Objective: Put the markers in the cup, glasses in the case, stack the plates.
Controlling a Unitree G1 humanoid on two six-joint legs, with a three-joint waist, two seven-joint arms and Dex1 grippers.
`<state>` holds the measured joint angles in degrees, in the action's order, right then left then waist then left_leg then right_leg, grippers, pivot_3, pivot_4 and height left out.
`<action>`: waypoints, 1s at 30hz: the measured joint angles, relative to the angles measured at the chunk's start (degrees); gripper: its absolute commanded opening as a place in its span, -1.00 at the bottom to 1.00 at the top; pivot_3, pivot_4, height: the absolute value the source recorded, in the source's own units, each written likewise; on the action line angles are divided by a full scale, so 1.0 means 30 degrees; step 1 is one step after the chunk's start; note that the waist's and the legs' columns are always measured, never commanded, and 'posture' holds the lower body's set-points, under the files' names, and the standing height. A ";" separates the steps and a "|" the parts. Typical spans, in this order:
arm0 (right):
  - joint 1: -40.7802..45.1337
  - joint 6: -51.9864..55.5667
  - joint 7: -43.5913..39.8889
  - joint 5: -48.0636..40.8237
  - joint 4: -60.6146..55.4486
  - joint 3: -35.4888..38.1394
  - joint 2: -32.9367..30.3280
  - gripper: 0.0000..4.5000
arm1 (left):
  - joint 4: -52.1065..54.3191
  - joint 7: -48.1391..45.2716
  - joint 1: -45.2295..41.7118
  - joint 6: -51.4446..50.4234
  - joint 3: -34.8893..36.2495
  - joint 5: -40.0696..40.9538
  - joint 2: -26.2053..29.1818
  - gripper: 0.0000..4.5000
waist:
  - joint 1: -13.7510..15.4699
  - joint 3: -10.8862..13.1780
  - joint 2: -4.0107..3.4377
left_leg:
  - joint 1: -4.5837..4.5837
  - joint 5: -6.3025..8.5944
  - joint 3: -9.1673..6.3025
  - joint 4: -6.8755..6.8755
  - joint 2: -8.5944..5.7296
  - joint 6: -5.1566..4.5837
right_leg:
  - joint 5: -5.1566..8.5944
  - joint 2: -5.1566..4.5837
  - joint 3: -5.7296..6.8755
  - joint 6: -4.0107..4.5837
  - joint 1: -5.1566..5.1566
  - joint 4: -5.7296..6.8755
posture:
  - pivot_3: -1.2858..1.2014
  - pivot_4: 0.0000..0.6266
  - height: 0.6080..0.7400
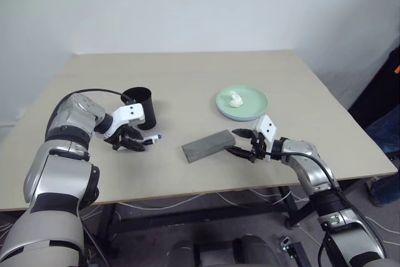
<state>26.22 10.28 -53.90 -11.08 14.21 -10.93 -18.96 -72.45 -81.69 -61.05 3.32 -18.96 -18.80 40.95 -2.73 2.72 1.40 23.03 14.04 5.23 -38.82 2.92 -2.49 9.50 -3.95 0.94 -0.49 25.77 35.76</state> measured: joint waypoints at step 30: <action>-0.0024 0.0026 0.0850 0.0196 0.0260 0.0007 0.0173 0.50 | -0.0610 -0.2175 0.0103 -0.0477 -0.0077 -0.0894 -0.0410 0.47 | -0.0004 0.0001 0.0004 | -0.0004 0.0000 0.0003 -0.0005 -0.0001 -0.0001 | -0.0001 -0.0002 -0.0006 0.0000 -0.0003 0.0003 | 0.03 -1.00 1.00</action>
<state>26.14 10.36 -51.35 -10.49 14.99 -10.91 -18.44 -74.29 -88.21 -60.74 1.89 -19.19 -21.48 39.72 -2.74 2.72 1.42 23.02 14.04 5.24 -38.84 2.92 -2.50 9.50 -3.95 0.92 -0.49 25.76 35.77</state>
